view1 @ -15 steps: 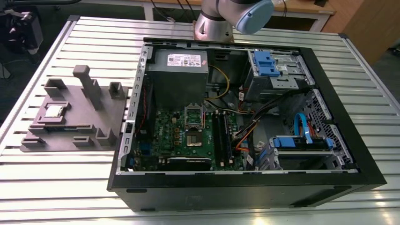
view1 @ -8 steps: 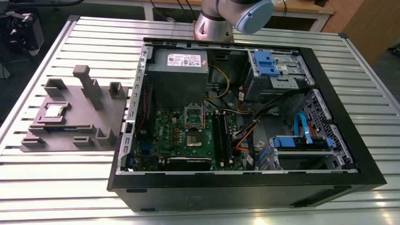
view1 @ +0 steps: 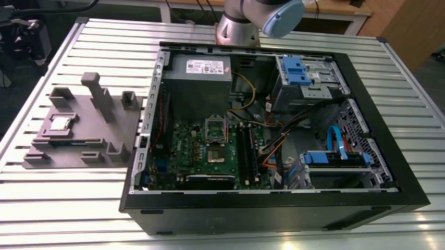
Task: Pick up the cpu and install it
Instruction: 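Pick up the cpu and move it towards the insertion slot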
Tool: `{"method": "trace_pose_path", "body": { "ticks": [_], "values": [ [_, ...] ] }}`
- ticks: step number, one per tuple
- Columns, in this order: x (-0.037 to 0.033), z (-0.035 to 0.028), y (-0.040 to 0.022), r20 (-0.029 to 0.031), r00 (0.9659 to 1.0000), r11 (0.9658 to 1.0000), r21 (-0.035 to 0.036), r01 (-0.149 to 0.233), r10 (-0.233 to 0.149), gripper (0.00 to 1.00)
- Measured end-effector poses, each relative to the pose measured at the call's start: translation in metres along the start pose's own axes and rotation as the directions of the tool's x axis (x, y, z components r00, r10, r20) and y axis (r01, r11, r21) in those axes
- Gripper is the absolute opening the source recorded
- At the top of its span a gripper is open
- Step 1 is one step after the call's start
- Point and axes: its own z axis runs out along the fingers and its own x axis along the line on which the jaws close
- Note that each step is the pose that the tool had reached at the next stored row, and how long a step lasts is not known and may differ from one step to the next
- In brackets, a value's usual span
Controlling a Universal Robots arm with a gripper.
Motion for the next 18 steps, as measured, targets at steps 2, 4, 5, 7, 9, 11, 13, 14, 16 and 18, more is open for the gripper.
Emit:
{"method": "trace_pose_path", "body": {
  "ticks": [2,4,5,7,9,11,13,14,16,18],
  "values": [
    [-0.0001,0.0028,-0.0005,0.0,1.0,1.0,0.0,0.0,0.0,0.59],
    [-0.0001,0.0056,-0.0011,0.0001,1.0,1.0,0.0,0.0,0.0,0.59],
    [-0.0001,0.0068,-0.0012,0.0001,1.0,1.0,0.0,0.0,0.0,0.59],
    [-0.0002,0.0089,-0.0014,0.0,1.0,1.0,0.0,0.0,0.0,0.59],
    [-0.0002,0.0108,-0.0015,0.0,1.0,1.0,0.0,0.0,0.0,0.59],
    [-0.0003,0.0124,-0.0016,-0.0001,1.0,1.0,0.0001,0.0,0.0,0.59],
    [-0.0003,0.014,-0.0016,0.0,1.0,1.0,0.0,0.0,0.0,0.59],
    [-0.0003,0.015,-0.0017,0.0001,1.0,1.0,0.0,0.0,0.0,0.59],
    [-0.0004,0.0168,-0.0017,0.0001,1.0,1.0,0.0,0.0,0.0,0.59],
    [-0.0004,0.0184,-0.0018,0.0002,1.0,1.0,-0.0001,0.0,0.0,0.59]
  ]
}}
